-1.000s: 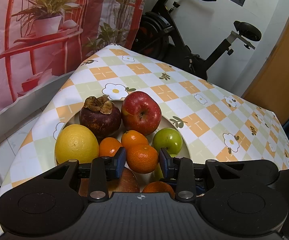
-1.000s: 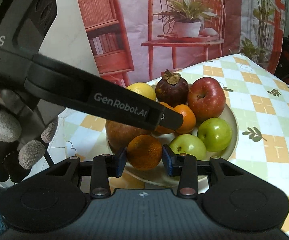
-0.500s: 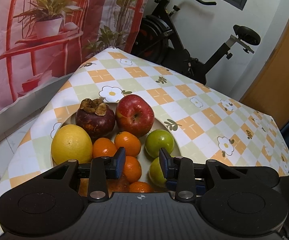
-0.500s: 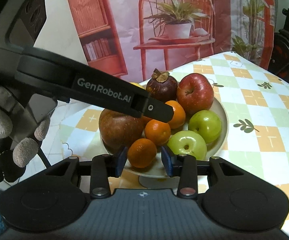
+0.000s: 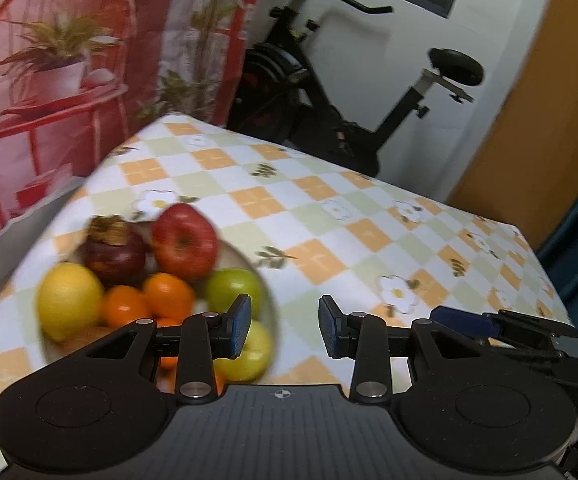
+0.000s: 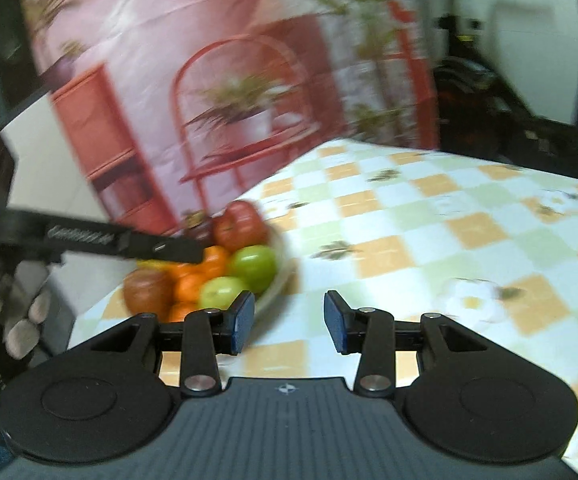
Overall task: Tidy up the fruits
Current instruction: 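Open both tools to drop the oranges onto the plate, then close the right tool on a small brown fruit while the left tool grasps the other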
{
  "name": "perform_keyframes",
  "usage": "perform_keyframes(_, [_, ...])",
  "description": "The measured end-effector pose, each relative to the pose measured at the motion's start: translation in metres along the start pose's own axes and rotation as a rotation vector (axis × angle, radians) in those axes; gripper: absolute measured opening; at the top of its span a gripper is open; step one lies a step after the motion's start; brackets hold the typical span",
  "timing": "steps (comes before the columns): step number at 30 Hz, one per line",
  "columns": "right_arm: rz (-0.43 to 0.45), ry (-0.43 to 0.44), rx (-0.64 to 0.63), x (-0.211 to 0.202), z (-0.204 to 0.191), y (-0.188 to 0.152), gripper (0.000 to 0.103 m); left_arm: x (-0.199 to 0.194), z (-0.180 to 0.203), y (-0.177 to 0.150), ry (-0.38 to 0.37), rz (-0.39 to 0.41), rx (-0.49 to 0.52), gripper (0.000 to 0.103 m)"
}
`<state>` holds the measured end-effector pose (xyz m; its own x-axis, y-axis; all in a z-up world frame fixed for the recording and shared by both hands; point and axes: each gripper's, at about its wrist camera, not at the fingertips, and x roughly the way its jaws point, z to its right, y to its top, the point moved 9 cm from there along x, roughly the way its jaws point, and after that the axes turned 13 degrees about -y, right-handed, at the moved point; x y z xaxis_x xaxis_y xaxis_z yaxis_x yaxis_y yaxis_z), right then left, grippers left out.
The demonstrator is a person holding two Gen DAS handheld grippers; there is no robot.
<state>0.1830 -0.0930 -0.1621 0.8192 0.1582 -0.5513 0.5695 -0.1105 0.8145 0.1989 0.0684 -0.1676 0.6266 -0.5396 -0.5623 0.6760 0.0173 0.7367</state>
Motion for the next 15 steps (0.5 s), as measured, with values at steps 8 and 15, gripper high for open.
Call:
perform_keyframes(8, [0.025, -0.119, 0.066, -0.03, 0.068, -0.017, 0.043, 0.037, 0.054, -0.029, -0.072, -0.062, 0.056, 0.039])
perform_keyframes(15, [0.044, -0.181, 0.035, -0.035, 0.091, -0.04, 0.043, 0.057, 0.079, -0.066, -0.111, -0.1, 0.08, 0.039])
